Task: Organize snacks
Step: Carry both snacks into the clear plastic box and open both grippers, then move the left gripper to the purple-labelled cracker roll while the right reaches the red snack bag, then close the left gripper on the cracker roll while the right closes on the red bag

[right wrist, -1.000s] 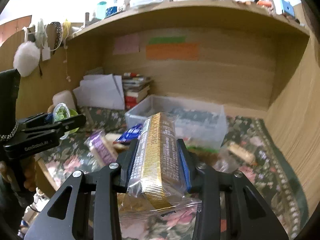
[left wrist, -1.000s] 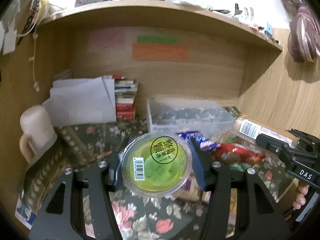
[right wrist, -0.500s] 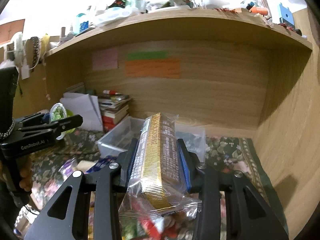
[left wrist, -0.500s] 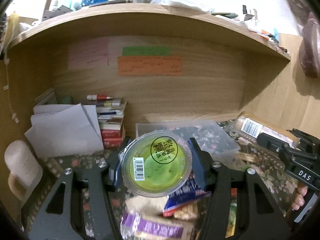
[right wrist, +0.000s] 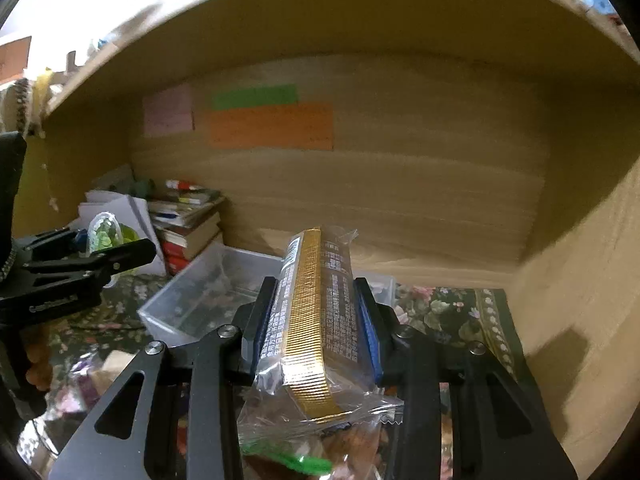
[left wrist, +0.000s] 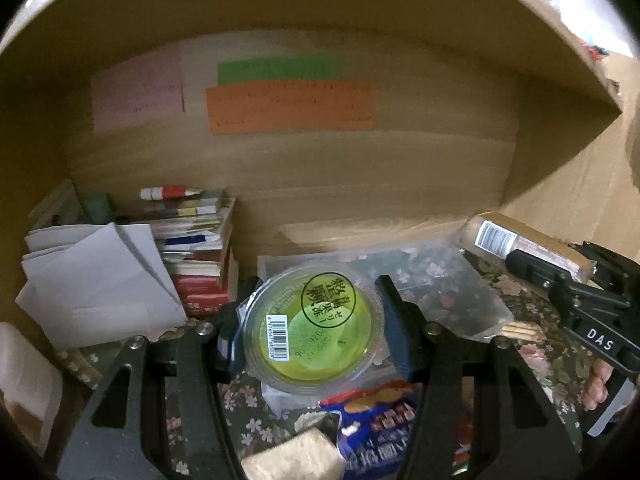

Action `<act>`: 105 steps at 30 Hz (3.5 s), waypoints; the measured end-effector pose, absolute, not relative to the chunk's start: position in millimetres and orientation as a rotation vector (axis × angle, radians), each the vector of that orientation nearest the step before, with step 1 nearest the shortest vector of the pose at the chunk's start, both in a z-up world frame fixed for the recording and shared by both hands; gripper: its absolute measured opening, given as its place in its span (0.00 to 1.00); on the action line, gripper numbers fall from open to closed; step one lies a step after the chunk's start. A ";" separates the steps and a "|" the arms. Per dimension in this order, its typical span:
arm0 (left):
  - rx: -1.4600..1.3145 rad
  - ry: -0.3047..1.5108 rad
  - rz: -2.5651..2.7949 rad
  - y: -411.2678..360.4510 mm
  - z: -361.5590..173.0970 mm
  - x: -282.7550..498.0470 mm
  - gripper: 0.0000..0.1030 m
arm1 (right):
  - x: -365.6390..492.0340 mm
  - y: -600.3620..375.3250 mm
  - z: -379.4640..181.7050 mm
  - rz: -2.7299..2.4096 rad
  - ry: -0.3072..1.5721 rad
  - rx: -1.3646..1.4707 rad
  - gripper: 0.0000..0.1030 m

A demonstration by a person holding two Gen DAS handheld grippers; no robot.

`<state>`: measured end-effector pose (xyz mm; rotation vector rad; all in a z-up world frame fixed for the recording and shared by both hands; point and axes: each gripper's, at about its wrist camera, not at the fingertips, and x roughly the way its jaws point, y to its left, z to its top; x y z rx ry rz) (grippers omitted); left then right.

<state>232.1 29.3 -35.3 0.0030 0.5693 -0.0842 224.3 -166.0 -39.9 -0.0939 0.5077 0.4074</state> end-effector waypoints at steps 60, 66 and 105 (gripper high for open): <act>-0.062 0.703 0.065 59.1 -110.9 96.9 0.94 | 124.7 -186.8 -69.7 0.472 0.576 -0.070 0.57; -0.082 0.741 0.047 50.3 -125.3 82.4 0.94 | 113.9 -188.6 -86.8 0.482 0.615 -0.053 0.57; -0.202 0.778 -0.005 38.8 -146.9 112.8 0.26 | 143.1 -171.2 -122.0 0.505 0.699 -0.034 0.22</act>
